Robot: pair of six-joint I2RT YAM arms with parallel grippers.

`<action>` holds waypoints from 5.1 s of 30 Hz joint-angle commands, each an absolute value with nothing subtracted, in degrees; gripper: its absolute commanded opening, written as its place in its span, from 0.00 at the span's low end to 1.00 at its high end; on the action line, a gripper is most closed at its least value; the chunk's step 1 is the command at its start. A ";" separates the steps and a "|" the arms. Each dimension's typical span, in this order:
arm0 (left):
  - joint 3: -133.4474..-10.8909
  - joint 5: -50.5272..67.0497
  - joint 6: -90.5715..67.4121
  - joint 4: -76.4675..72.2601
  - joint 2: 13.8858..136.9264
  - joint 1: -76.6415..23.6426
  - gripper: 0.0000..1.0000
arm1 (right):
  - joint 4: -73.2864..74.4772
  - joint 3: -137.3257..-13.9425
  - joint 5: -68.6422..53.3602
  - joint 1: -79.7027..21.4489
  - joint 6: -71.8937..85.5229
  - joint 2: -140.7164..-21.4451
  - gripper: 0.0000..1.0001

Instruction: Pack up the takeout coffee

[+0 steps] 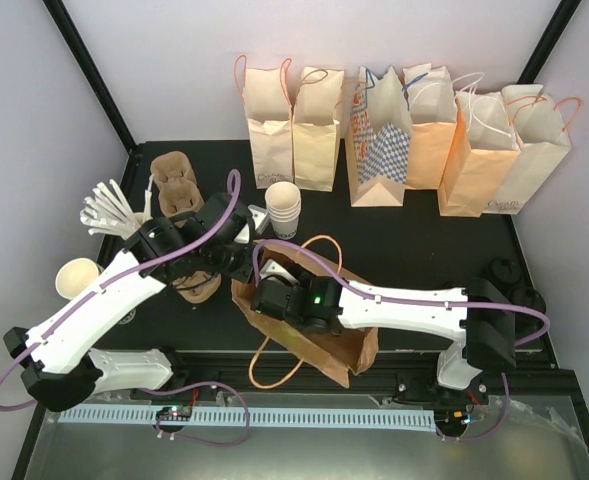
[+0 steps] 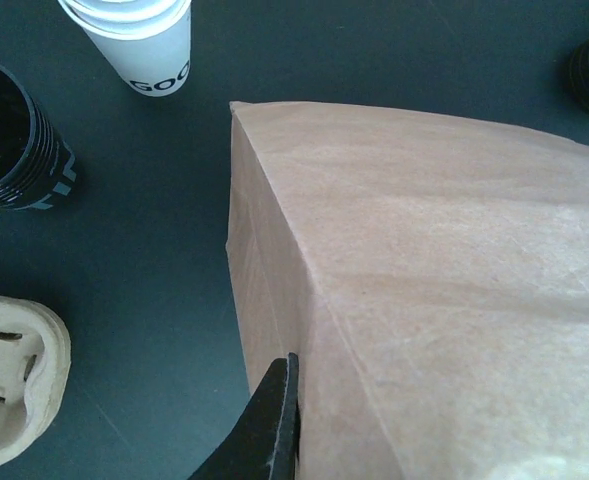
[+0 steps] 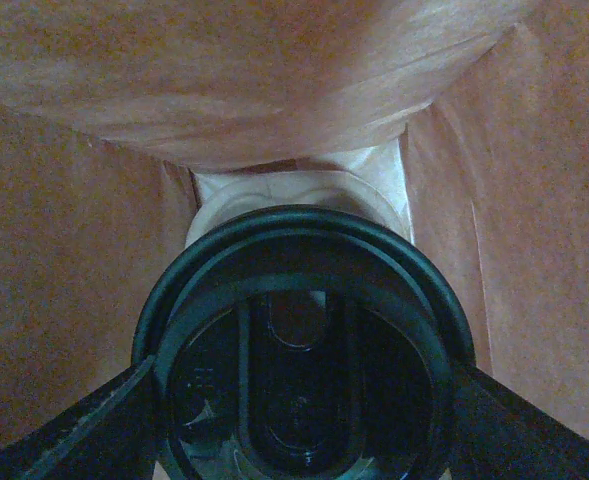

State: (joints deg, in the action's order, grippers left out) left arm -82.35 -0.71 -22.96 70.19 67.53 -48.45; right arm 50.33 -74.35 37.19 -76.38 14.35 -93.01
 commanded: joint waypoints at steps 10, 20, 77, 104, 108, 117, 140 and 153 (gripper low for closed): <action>-88.44 7.15 -27.72 68.01 71.14 -49.13 0.02 | 48.24 -71.30 33.85 -69.51 11.55 -97.81 0.39; -103.31 6.10 -31.92 76.53 81.67 -48.35 0.05 | 49.09 -71.73 21.73 -63.35 11.59 -97.97 0.39; -90.98 -1.52 -44.55 72.62 59.49 -47.29 0.63 | 58.14 -77.39 7.62 -46.24 9.90 -109.94 0.42; -89.15 -1.32 -43.95 70.62 59.24 -47.29 0.63 | 65.38 -87.91 13.23 -48.31 13.92 -99.74 1.00; -88.82 -0.85 -43.76 69.89 59.51 -47.29 0.63 | 69.44 -92.70 14.63 -48.26 13.67 -98.49 1.00; -88.54 0.76 -42.82 68.80 61.17 -47.29 0.63 | 75.10 -99.20 14.19 -48.33 14.71 -93.20 1.00; -87.95 4.34 -40.96 64.34 65.10 -47.29 0.64 | 85.85 -121.50 11.29 -36.95 20.23 -82.76 0.92; -86.89 3.72 -41.86 63.37 64.29 -47.30 0.64 | 81.94 -112.07 -1.99 -28.64 20.63 -82.51 0.56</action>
